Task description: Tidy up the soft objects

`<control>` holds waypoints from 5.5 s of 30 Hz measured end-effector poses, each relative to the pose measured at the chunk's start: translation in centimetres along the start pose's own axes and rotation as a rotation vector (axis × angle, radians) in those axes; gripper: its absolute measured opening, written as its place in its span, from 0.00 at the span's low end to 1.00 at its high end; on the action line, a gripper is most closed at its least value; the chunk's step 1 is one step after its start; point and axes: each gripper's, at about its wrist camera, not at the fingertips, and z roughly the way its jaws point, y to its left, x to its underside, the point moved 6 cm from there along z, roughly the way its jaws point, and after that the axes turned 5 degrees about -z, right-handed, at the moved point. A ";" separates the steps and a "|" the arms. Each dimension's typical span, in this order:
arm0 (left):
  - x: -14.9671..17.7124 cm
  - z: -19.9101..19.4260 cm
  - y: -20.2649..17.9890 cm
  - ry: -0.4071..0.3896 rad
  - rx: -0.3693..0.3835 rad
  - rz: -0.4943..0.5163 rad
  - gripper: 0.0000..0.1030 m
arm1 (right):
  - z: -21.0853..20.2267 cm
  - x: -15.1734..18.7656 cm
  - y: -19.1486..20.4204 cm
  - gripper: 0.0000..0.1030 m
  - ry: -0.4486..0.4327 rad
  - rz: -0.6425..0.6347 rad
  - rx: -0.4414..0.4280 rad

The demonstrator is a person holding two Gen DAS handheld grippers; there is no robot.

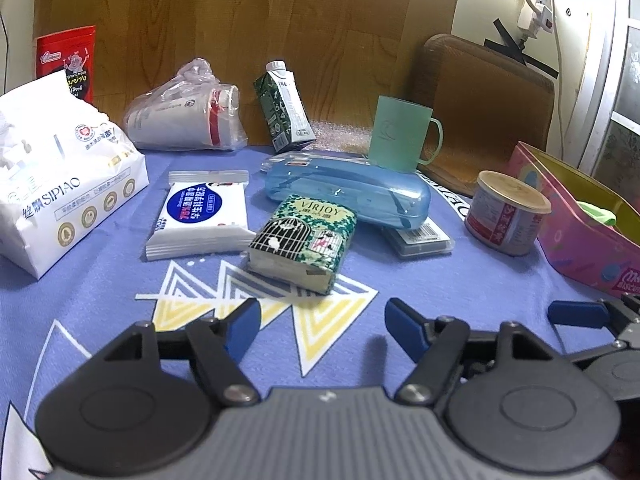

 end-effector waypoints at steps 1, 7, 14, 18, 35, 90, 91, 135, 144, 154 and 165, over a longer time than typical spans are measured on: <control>0.0 0.0 0.1 0.000 0.002 -0.002 0.69 | 0.0 -0.1 0.1 1.00 0.000 -0.003 0.000; -0.2 -0.1 0.9 -0.005 0.009 -0.021 0.69 | 0.2 -0.4 0.9 1.00 -0.001 -0.017 -0.002; -0.5 -0.3 2.1 -0.014 0.021 -0.048 0.69 | 0.3 -0.9 1.8 1.00 0.002 -0.035 -0.001; -0.7 -0.5 3.0 -0.021 0.027 -0.071 0.69 | 0.4 -1.2 2.6 1.00 0.004 -0.053 0.000; -1.1 -1.3 5.4 -0.048 0.037 -0.132 0.69 | 0.4 -1.8 4.9 1.00 0.007 -0.085 -0.015; -3.7 0.9 -35.3 0.023 0.600 0.465 0.45 | -11.5 4.6 -21.8 0.47 -0.410 0.147 0.115; -4.0 2.1 -36.2 0.037 0.591 0.461 0.46 | -10.9 4.3 -23.0 0.47 -0.398 0.173 0.114; -3.1 1.3 -2.1 0.019 -0.113 0.036 0.90 | -4.4 0.1 -6.7 0.65 -0.263 0.039 -0.206; -3.2 0.5 8.4 -0.008 -0.326 -0.054 0.87 | -1.5 -1.5 -0.6 0.50 -0.142 -0.051 -0.344; -3.0 0.7 9.2 0.001 -0.332 -0.067 0.89 | 0.1 -2.7 4.3 0.52 -0.155 -0.136 -0.337; -3.3 1.0 9.2 0.004 -0.316 -0.064 0.91 | 0.0 -2.4 4.7 0.52 -0.181 -0.138 -0.321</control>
